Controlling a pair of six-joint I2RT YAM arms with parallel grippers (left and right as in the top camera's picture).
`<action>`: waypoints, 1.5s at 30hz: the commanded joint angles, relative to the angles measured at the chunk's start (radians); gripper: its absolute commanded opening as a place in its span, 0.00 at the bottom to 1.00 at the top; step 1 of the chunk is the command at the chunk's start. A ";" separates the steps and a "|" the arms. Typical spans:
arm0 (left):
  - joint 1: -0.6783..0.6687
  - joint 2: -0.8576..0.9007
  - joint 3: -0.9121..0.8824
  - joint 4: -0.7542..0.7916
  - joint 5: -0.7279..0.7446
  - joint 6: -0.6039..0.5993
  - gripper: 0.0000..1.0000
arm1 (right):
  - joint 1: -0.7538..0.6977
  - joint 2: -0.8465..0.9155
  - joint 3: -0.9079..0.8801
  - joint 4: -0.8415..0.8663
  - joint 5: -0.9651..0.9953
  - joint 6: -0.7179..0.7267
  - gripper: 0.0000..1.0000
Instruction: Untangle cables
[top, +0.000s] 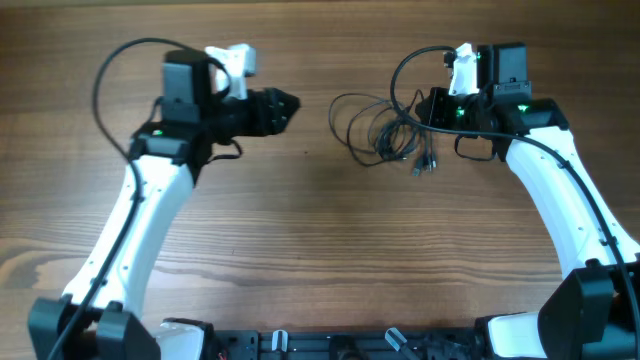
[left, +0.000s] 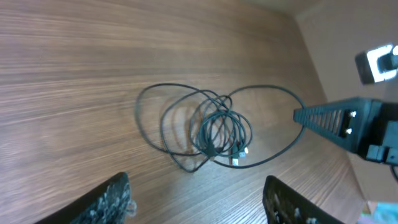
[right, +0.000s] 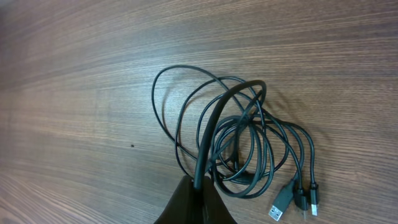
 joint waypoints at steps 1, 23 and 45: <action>-0.052 0.098 0.017 0.051 0.005 0.022 0.73 | 0.000 -0.021 0.023 0.002 -0.081 -0.011 0.04; -0.161 0.537 0.017 0.397 0.120 0.084 0.59 | -0.015 -0.097 0.023 -0.010 -0.433 -0.076 0.04; -0.209 0.549 0.017 0.435 0.140 0.086 0.45 | -0.015 -0.102 0.023 0.022 -0.473 -0.047 0.04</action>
